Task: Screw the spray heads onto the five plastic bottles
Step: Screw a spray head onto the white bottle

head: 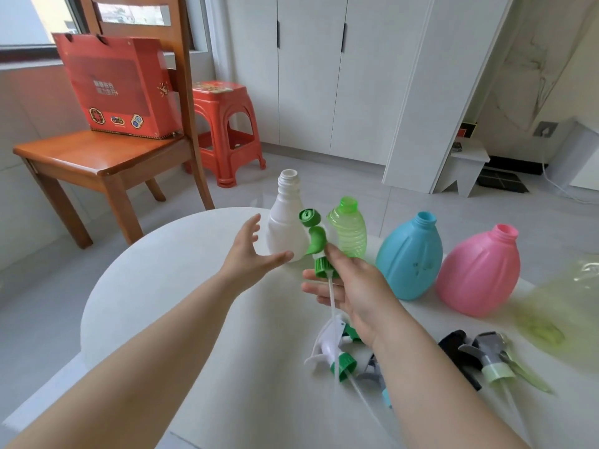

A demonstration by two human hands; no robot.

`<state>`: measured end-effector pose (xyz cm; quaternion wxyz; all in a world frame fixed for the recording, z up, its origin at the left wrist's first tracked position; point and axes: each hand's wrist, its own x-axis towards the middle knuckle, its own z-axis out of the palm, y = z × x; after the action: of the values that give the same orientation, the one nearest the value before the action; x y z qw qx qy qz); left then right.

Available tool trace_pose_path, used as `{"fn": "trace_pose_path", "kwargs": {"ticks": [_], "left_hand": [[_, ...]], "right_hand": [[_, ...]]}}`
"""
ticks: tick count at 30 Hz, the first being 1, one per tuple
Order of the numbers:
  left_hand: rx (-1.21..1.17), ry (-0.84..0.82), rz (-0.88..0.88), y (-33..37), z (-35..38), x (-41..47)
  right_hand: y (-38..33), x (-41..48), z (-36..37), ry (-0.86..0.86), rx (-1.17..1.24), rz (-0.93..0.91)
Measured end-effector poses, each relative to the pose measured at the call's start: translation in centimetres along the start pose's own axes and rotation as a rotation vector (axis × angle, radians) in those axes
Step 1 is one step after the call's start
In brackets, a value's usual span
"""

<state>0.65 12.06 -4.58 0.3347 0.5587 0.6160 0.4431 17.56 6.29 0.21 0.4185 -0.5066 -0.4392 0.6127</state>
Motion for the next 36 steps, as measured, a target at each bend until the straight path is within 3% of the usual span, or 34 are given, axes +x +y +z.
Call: {"fn": "trace_pose_path", "kwargs": {"ticks": [10,15,21,26,31,36], "left_hand": [[0.032,0.075,0.028,-1.4,3.2,2.9],[-0.085,0.115,0.035,-0.7,3.7,3.6],[-0.042,0.138,-0.022,-0.3,3.7,3.5],[-0.155,0.17,-0.015,0.1,1.1,0.1],[-0.218,0.03,0.027,1.9,-3.1,-6.5],[-0.082,-0.121,0.092,3.6,-7.2,-12.5]], "right_hand": [[-0.2,0.9,-0.9,-0.037,0.401,-0.08],[0.2,1.0,-1.1,-0.044,0.468,-0.089],[0.2,1.1,-1.3,-0.01,0.407,-0.15],[-0.4,0.3,-1.3,0.008,0.548,-0.13],[-0.9,-1.4,-1.1,0.001,0.66,-0.086],[-2.3,-3.7,-1.0,-0.007,0.68,-0.183]]}}
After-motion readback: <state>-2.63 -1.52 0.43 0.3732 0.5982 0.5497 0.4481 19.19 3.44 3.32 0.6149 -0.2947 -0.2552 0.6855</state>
